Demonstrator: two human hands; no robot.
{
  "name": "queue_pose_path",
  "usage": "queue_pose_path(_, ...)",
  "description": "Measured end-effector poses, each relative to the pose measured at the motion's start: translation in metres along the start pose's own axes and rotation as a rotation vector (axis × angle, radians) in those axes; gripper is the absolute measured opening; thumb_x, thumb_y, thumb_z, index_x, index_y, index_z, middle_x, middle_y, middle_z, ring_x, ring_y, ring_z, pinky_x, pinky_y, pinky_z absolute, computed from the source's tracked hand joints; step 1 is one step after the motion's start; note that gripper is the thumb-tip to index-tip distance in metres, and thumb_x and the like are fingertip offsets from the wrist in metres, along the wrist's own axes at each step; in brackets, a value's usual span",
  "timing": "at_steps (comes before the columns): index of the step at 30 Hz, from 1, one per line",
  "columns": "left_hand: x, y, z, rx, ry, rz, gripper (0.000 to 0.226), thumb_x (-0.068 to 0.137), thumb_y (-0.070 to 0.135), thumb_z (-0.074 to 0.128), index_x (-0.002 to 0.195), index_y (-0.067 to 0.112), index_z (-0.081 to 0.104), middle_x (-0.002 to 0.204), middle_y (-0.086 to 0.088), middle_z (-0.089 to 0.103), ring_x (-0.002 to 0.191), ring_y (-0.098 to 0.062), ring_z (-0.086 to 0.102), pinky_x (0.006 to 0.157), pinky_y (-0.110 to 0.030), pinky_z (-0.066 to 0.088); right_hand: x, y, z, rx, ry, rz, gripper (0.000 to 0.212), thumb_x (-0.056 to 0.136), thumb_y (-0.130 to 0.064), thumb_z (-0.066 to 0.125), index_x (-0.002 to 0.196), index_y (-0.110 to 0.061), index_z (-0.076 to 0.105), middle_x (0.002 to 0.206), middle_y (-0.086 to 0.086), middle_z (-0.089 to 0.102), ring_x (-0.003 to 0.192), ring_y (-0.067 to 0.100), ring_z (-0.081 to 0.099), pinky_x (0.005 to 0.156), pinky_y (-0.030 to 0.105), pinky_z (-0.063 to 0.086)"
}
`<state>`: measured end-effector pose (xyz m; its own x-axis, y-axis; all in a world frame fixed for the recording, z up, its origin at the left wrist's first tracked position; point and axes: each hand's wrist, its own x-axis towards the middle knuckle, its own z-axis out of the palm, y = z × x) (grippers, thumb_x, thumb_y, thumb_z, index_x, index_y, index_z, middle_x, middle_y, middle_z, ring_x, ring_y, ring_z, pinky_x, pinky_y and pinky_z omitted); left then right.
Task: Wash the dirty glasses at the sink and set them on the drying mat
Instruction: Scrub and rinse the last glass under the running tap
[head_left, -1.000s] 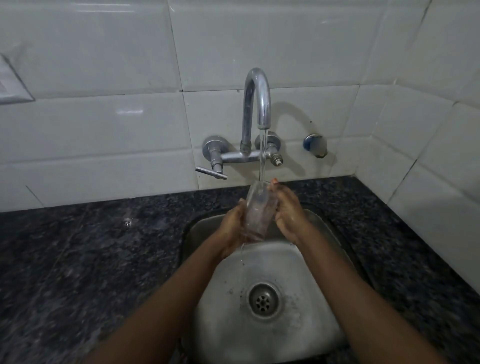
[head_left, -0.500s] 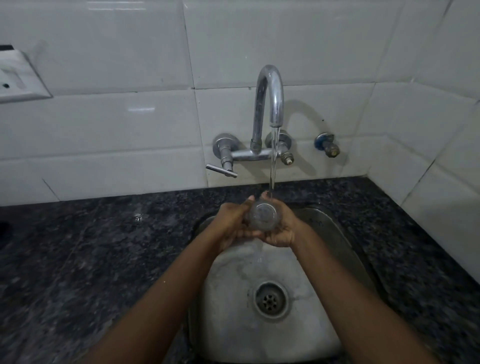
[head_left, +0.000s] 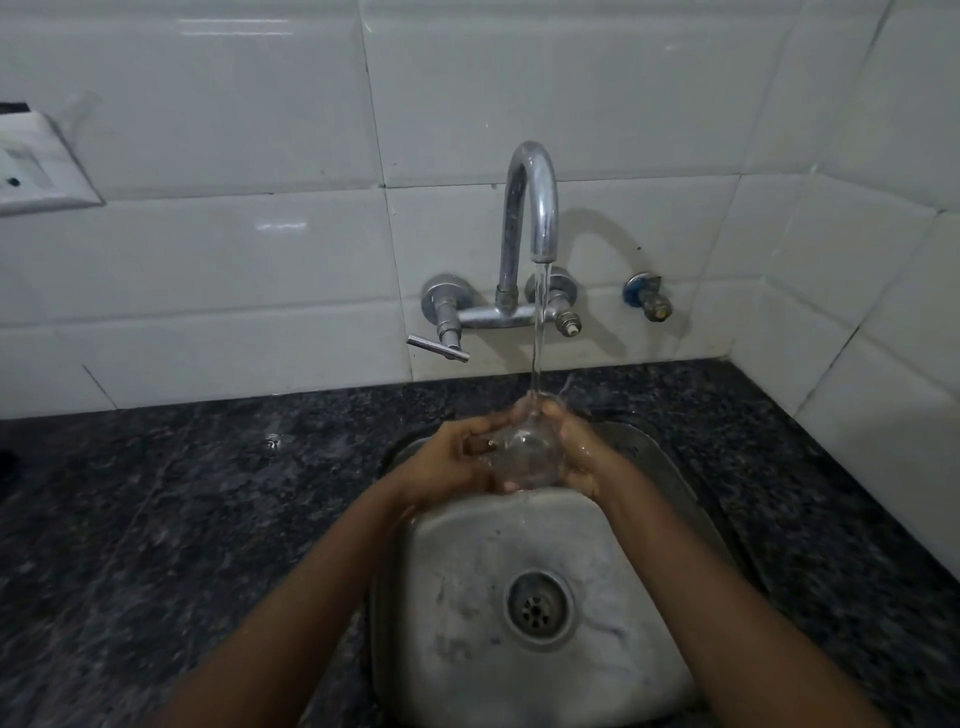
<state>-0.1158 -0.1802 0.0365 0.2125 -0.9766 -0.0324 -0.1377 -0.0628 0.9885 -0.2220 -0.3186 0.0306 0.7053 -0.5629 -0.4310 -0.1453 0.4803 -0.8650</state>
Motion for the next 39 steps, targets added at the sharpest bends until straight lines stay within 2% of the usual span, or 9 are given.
queue_pose_path(3, -0.003, -0.001, -0.016, -0.052, 0.217, -0.112, 0.052, 0.078, -0.018, 0.058, 0.127, 0.000, 0.051, 0.095, -0.022, 0.067, 0.073, -0.013, 0.071, 0.069, -0.026, 0.059, -0.006, 0.001, -0.001, -0.464, 0.230, -0.389, 0.040, 0.076, -0.040, 0.073, 0.100, -0.023, 0.047, 0.105, 0.003, 0.059, 0.079, 0.014, 0.061, 0.049, 0.018, 0.046)
queue_pose_path(6, 0.007, 0.003, -0.029, -0.178, 0.610, -0.157, 0.020, 0.089, 0.011, 0.060, 0.097, -0.007, 0.060, 0.077, -0.021, 0.065, 0.054, -0.017, 0.067, 0.055, -0.026, 0.058, -0.011, 0.007, -0.004, -0.840, 0.294, -0.731, 0.042, 0.064, -0.035, 0.084, 0.093, -0.019, 0.058, 0.100, 0.004, 0.053, 0.087, 0.015, 0.052, 0.062, 0.010, 0.040)
queue_pose_path(9, 0.026, 0.014, -0.043, -0.081, 0.735, -0.210, 0.044, 0.089, 0.045, 0.054, 0.071, 0.005, 0.056, 0.064, -0.014, 0.059, 0.057, -0.024, 0.056, 0.060, -0.034, 0.050, -0.016, 0.010, 0.000, -0.851, 0.340, -0.876, 0.040, 0.058, -0.028, 0.088, 0.086, -0.010, 0.067, 0.099, 0.008, 0.052, 0.086, 0.014, 0.050, 0.063, 0.000, 0.035)
queue_pose_path(12, 0.047, 0.028, -0.043, 0.273, 0.781, -0.210, 0.053, 0.088, 0.054, 0.049, 0.070, 0.005, 0.056, 0.064, -0.012, 0.051, 0.065, -0.024, 0.049, 0.060, -0.031, 0.035, -0.019, 0.009, 0.002, -0.810, 0.379, -0.911, 0.039, 0.055, -0.027, 0.089, 0.085, -0.011, 0.069, 0.100, 0.011, 0.056, 0.088, 0.018, 0.056, 0.067, 0.009, 0.040)
queue_pose_path(23, 0.064, 0.038, -0.031, 0.923, 0.788, -0.105, 0.038, 0.098, 0.030, 0.040, 0.128, 0.007, 0.045, 0.106, -0.021, 0.065, 0.094, -0.039, 0.060, 0.077, -0.044, 0.049, -0.025, 0.005, 0.004, -0.742, 0.341, -0.924, 0.038, 0.053, -0.031, 0.090, 0.081, -0.018, 0.068, 0.096, 0.004, 0.059, 0.084, 0.010, 0.057, 0.065, 0.006, 0.043)
queue_pose_path(27, 0.038, 0.007, -0.016, 0.840, 0.731, -0.039, 0.054, 0.099, 0.034, 0.034, 0.149, 0.021, 0.017, 0.122, -0.018, 0.056, 0.105, -0.034, 0.057, 0.082, -0.047, 0.050, -0.035, 0.003, 0.005, -0.546, 0.288, -0.969, 0.036, 0.052, -0.040, 0.088, 0.076, -0.031, 0.062, 0.092, -0.001, 0.062, 0.085, 0.009, 0.062, 0.068, 0.012, 0.051)
queue_pose_path(31, 0.011, -0.024, 0.000, 0.529, 0.796, -0.041, 0.061, 0.096, 0.042, 0.037, 0.146, 0.010, 0.024, 0.143, -0.018, 0.044, 0.130, -0.032, 0.044, 0.106, -0.047, 0.039, -0.043, 0.006, 0.010, -0.409, 0.241, -0.919, 0.042, 0.048, -0.052, 0.084, 0.078, -0.032, 0.064, 0.095, 0.001, 0.065, 0.086, 0.018, 0.068, 0.069, 0.035, 0.060)
queue_pose_path(35, 0.031, 0.005, -0.012, 0.608, 0.888, -0.006, 0.070, 0.091, 0.045, 0.049, 0.145, 0.006, 0.025, 0.146, -0.017, 0.041, 0.133, -0.032, 0.041, 0.105, -0.040, 0.037, -0.040, 0.002, 0.018, -0.517, 0.357, -0.902, 0.038, 0.053, -0.040, 0.088, 0.076, -0.024, 0.063, 0.093, 0.007, 0.066, 0.079, 0.014, 0.064, 0.064, 0.016, 0.052)
queue_pose_path(39, 0.054, 0.035, -0.022, 0.878, 0.848, 0.007, 0.037, 0.095, 0.031, 0.048, 0.123, 0.007, 0.050, 0.109, -0.020, 0.066, 0.096, -0.034, 0.062, 0.075, -0.038, 0.048, -0.040, -0.013, 0.020, -0.613, 0.475, -0.882, 0.040, 0.056, -0.034, 0.088, 0.080, -0.023, 0.058, 0.097, 0.003, 0.057, 0.083, 0.010, 0.051, 0.058, 0.001, 0.035)
